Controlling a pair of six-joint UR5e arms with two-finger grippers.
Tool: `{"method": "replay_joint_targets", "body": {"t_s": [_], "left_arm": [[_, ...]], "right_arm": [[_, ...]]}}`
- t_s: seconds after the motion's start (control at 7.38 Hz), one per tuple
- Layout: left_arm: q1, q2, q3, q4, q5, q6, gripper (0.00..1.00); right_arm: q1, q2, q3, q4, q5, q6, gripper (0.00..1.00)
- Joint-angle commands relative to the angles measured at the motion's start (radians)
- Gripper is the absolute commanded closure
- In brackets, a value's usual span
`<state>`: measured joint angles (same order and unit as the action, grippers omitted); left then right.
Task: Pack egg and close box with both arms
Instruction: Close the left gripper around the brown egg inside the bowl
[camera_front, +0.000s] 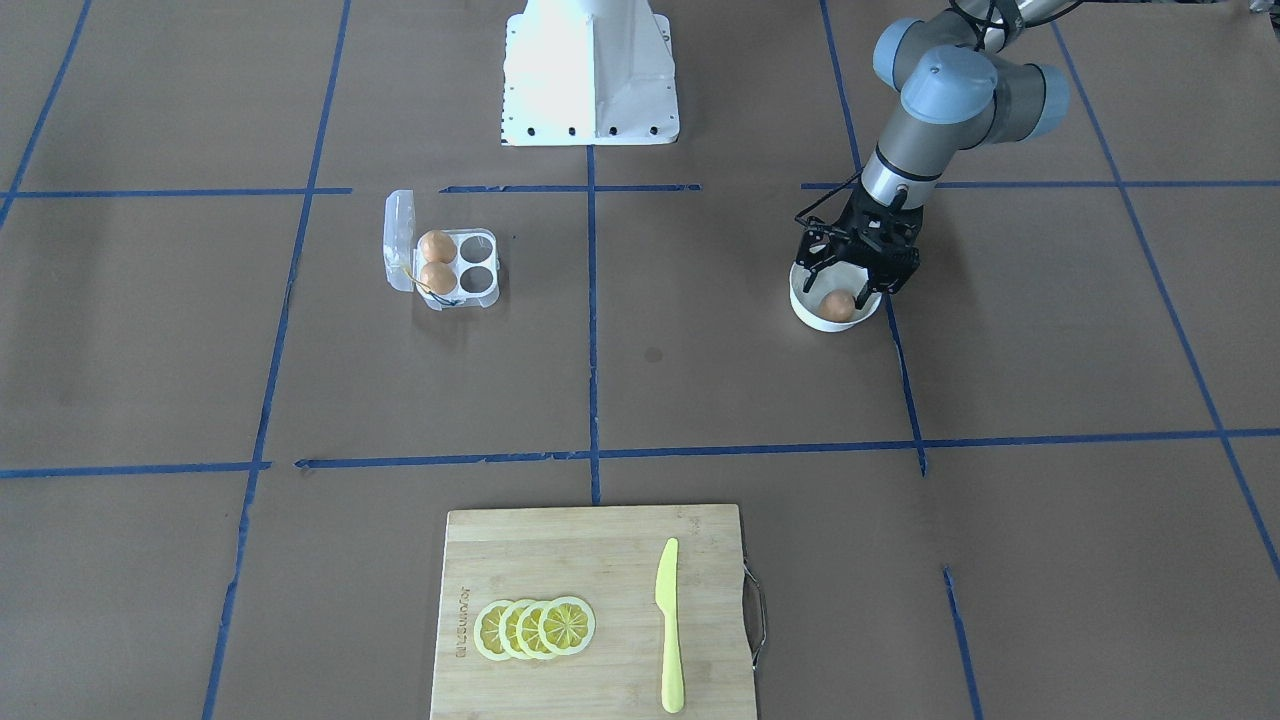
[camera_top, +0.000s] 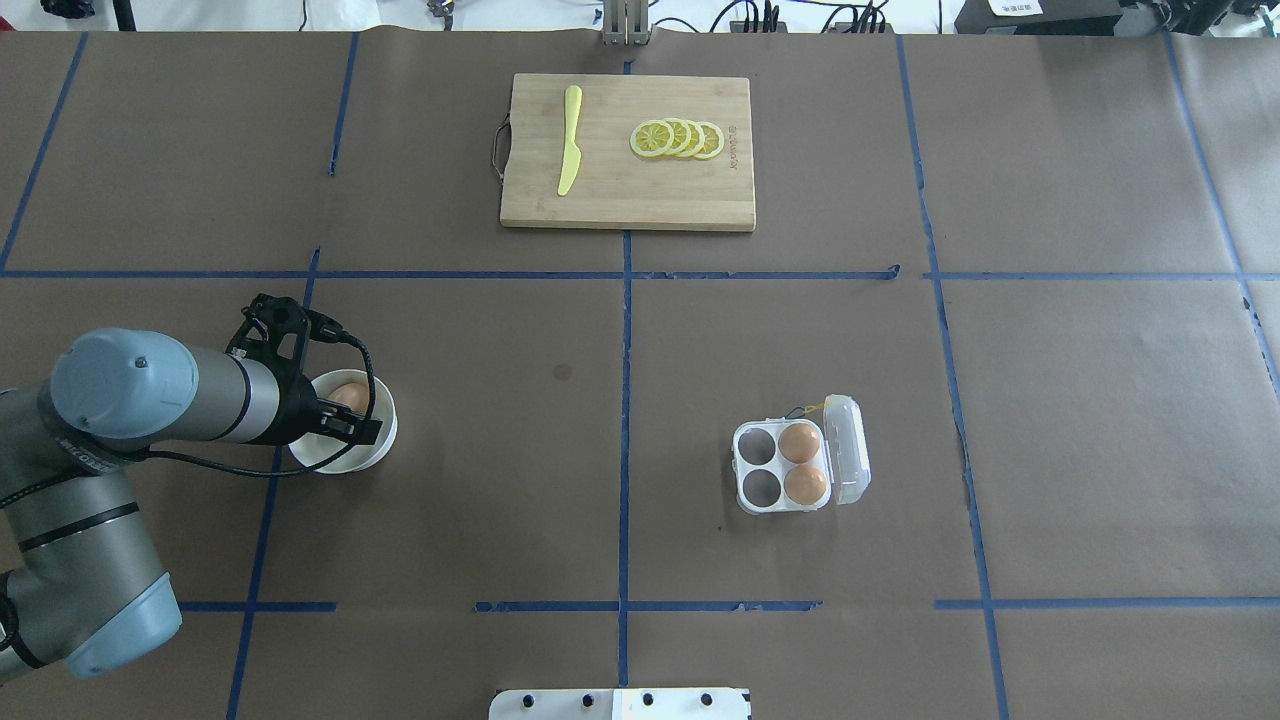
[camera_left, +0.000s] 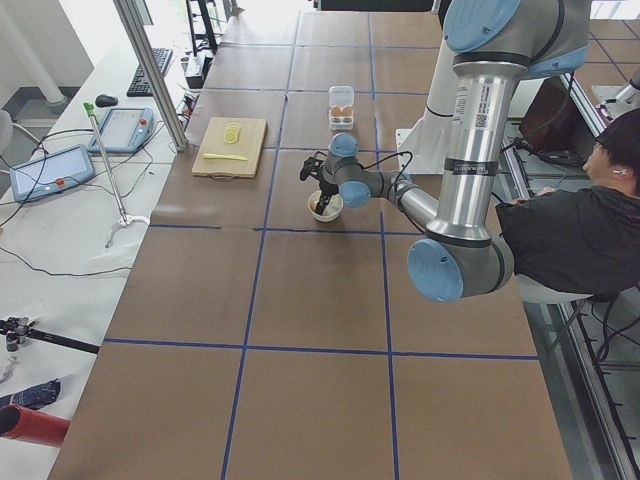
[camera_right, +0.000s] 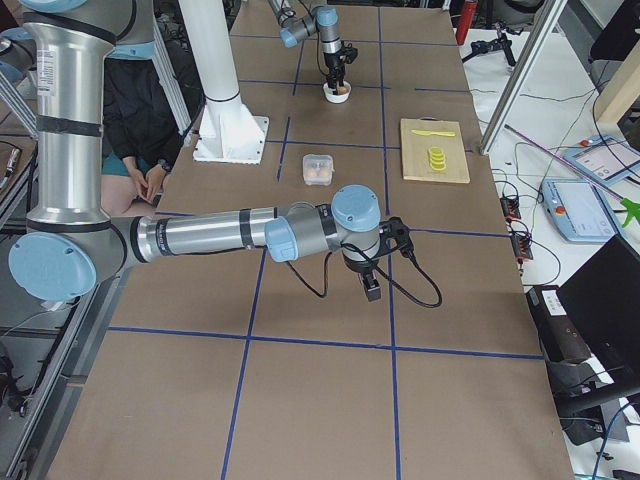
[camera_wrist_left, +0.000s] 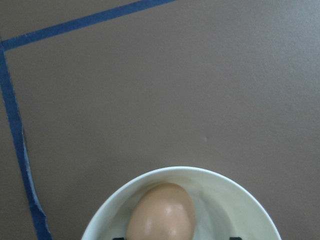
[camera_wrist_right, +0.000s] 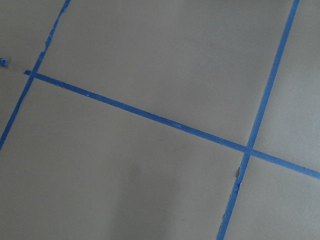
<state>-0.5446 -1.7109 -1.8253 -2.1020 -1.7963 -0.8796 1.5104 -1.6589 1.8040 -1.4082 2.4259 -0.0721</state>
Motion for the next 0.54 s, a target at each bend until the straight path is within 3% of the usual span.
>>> {"method": "replay_joint_targets", "body": {"t_s": [0.0, 0.41], "left_arm": [[0.0, -0.007, 0.009, 0.0, 0.0, -0.001, 0.24], [0.0, -0.033, 0.038, 0.0, 0.002, -0.001, 0.24]], "right_arm": [[-0.001, -0.001, 0.0, 0.0, 0.001, 0.0, 0.0], [0.001, -0.002, 0.0, 0.0, 0.001, 0.0, 0.0]]}}
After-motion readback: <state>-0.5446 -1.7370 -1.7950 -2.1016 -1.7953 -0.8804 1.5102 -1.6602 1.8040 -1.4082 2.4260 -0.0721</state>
